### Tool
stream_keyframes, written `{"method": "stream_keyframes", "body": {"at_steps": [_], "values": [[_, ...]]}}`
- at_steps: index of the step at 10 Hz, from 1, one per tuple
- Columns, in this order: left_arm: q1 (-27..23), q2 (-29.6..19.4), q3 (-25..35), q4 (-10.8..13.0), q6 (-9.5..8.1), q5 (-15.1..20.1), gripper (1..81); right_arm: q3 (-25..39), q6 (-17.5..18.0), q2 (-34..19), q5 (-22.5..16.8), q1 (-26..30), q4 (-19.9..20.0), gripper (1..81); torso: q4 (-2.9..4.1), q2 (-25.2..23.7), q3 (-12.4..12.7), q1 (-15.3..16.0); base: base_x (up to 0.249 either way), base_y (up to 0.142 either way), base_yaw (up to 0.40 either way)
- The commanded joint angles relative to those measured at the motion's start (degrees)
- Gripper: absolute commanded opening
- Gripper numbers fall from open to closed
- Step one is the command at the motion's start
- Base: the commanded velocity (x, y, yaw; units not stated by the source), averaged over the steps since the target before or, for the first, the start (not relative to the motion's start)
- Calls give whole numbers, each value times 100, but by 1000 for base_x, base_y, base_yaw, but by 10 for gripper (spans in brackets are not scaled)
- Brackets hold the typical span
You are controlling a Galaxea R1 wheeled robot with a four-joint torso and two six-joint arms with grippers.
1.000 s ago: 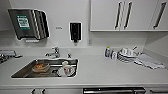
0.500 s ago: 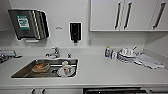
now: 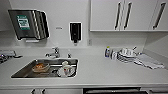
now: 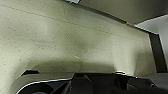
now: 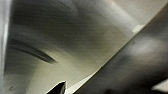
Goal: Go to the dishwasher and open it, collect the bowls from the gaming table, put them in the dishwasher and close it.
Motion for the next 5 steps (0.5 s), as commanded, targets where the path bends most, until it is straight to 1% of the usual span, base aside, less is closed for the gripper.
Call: {"method": "stream_keyframes", "body": {"at_steps": [1,5], "values": [[-329,-89,83,-2,1,221,811,-117,-177,-132,-1097,-222,-558,811,0,0,0,0,0,0,0],[-329,-89,83,-2,1,221,811,-152,-178,0,-1089,-380,-769,811,0,-2,7,-5,0,0,0]]}}
